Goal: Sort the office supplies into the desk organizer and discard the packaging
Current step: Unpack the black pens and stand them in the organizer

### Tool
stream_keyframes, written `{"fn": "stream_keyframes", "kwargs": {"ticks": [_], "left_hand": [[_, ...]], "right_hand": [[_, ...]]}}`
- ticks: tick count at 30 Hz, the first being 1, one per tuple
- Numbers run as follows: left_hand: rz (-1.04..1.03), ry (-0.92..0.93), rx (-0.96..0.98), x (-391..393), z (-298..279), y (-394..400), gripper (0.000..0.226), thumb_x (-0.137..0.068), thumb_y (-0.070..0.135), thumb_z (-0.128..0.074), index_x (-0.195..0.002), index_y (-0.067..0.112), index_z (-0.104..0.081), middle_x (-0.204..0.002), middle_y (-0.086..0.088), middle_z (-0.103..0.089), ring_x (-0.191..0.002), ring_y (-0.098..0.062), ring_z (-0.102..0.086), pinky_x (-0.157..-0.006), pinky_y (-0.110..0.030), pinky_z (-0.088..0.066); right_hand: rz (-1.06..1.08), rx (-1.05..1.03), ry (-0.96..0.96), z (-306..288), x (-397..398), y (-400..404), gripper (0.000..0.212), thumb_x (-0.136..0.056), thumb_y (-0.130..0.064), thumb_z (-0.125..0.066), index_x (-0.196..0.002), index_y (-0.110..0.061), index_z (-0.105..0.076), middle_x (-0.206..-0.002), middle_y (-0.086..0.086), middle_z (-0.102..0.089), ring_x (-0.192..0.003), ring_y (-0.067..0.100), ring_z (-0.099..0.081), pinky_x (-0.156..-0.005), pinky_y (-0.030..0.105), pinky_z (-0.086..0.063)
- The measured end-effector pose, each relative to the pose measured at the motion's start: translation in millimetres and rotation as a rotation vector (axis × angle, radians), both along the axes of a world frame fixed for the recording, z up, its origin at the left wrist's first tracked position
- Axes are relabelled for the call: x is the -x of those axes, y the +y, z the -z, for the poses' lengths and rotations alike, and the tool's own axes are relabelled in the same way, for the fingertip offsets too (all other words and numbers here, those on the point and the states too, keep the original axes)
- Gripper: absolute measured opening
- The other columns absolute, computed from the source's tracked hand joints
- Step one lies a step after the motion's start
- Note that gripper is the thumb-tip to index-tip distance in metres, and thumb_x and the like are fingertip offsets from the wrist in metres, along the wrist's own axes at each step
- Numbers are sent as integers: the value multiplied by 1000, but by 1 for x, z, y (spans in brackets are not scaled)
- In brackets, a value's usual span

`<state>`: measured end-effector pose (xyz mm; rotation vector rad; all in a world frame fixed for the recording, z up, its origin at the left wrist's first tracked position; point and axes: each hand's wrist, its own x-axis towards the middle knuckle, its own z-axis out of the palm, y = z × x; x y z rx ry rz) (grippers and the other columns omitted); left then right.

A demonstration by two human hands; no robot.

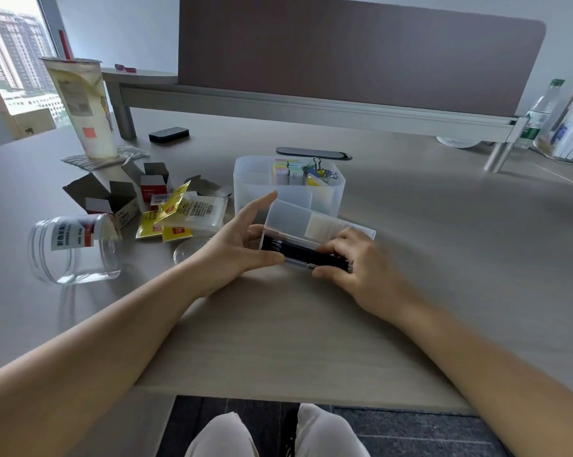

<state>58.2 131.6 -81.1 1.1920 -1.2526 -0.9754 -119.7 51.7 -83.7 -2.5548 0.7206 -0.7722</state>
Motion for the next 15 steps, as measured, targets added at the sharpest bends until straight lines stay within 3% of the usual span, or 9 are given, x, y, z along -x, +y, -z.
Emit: {"fn": "stream_keyframes", "kwargs": {"ticks": [4,15], "left_hand": [[-3,-14,18,-3,3,-2,77,-72,-15,-55,-114,46,-36,-98,-3,-62,-85,-9,-66,-77,-22,-55],[61,33,-7,-4,2,-2,81,-73,-20,-50,-120,43,-33,-100,-5,-62,-81,-6,-67,-72,-20,-56]], "right_hand": [[-4,26,14,1,-1,-2,26,-77,-18,-67,-98,-3,-65,-98,11,-62,-90,15,-48,-71,11,-30],[62,-196,44,-10,1,-12,31,-73,-18,-71,-104,-11,-64,-92,-6,-59,-86,6,-53,-67,-2,-35]]}}
